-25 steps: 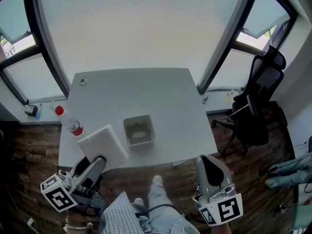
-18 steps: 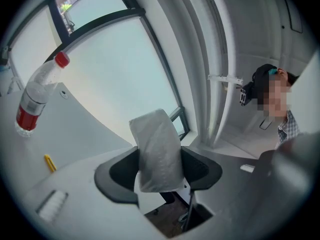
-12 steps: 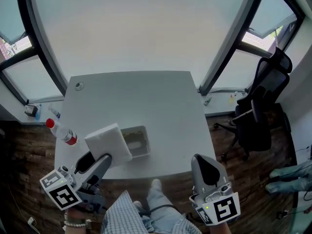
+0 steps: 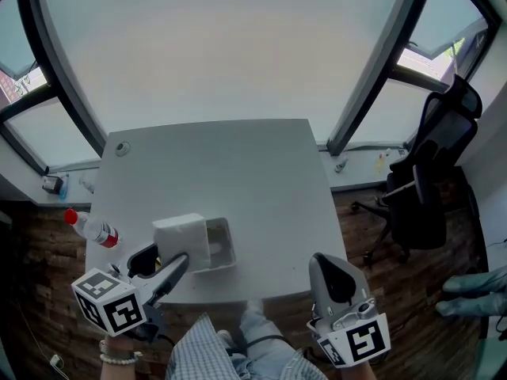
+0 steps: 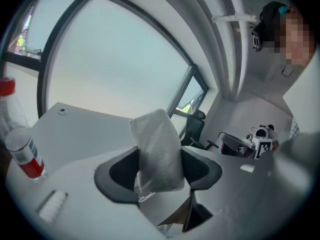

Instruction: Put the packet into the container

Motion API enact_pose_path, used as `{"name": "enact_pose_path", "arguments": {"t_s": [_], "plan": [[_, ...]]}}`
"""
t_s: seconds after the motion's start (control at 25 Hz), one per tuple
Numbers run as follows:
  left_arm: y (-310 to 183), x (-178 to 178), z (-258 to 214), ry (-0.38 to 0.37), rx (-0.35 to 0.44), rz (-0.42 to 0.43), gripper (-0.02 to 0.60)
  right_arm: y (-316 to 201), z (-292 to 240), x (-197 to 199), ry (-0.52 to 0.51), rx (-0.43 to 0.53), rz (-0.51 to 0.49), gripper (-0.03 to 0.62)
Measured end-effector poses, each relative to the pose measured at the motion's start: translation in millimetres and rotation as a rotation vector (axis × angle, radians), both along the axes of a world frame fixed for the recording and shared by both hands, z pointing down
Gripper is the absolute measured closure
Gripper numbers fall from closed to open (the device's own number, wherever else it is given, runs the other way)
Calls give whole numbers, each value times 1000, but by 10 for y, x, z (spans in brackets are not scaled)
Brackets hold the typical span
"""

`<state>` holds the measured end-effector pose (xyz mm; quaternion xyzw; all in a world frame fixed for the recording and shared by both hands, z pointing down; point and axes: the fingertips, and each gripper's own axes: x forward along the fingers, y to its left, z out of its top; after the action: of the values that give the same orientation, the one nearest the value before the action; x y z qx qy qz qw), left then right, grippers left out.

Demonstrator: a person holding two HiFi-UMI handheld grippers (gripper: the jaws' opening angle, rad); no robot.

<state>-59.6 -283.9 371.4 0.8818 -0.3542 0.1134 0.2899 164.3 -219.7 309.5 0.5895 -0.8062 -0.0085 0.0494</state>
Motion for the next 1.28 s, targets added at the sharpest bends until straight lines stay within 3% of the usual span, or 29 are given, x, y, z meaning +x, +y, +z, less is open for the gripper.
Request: {"name": "enact_pose_path", "arguments": {"t_s": [0.4, 0.84, 1.16, 1.28], "plan": [[-170, 233, 486, -210, -54, 80, 322, -112, 183, 297, -58, -55, 14, 592], [-257, 301, 941, -475, -121, 109, 322, -218, 255, 431, -61, -73, 23, 592], [-244, 363, 1080, -610, -129, 157, 321, -275, 280, 460, -64, -80, 27, 592], [-254, 400, 1111, -621, -115, 175, 321, -287, 292, 444, -65, -84, 26, 592]]}}
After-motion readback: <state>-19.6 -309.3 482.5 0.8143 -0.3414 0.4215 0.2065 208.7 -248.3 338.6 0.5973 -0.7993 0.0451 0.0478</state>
